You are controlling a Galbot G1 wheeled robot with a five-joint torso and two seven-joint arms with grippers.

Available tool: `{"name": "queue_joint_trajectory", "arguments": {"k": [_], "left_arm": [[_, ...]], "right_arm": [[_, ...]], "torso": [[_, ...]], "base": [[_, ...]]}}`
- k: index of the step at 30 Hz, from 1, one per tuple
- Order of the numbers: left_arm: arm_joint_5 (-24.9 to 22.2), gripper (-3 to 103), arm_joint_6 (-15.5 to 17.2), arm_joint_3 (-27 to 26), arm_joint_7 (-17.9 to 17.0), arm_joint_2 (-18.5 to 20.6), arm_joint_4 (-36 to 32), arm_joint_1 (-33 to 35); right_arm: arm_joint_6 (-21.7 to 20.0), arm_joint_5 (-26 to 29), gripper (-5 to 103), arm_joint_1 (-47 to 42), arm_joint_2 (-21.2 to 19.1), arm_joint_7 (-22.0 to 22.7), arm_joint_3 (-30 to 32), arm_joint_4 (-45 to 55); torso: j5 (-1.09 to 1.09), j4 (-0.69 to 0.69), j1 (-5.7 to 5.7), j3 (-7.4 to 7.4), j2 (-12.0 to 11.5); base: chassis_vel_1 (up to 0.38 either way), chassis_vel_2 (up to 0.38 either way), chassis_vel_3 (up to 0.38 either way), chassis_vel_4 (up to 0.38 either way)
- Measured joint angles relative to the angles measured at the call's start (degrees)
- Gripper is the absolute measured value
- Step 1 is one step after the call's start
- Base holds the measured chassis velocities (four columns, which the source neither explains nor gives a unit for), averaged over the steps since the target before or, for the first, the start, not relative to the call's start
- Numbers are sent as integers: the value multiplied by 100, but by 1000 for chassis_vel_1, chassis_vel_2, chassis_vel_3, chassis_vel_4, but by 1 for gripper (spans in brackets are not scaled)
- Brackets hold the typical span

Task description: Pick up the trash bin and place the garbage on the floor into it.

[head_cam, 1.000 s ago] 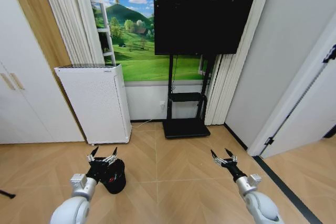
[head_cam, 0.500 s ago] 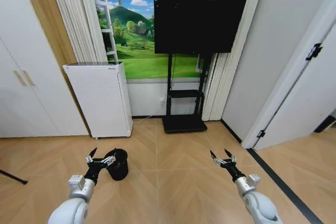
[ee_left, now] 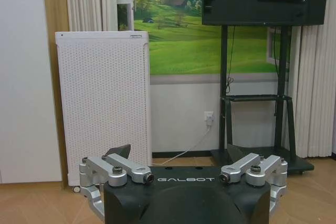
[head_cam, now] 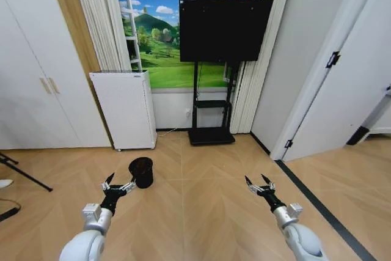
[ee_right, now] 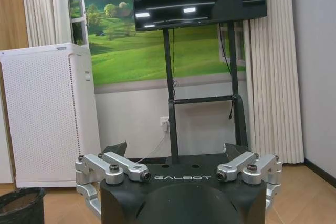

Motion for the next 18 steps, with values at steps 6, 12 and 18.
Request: {"name": "queue_joint_trajectory", "arguments": {"k": [6, 12, 18], "left_arm": [[21, 100, -12, 75, -87, -66, 10, 4], [21, 100, -23, 103, -103, -86, 16, 23], [16, 100, -50, 116, -162, -96, 42, 36]], "right_arm": [[110, 53, 100, 25, 13, 17, -24, -110], [145, 74, 100, 23, 13, 56, -24, -150], [162, 76, 100, 28, 11, 104, -25, -184]], "torso": [[1, 4, -3, -3, -1], [1, -2, -3, -2, -5], [4, 2, 5, 0, -11]], "base": [[319, -292, -298, 305], [42, -53, -108, 62], [-56, 50, 80, -55]]}}
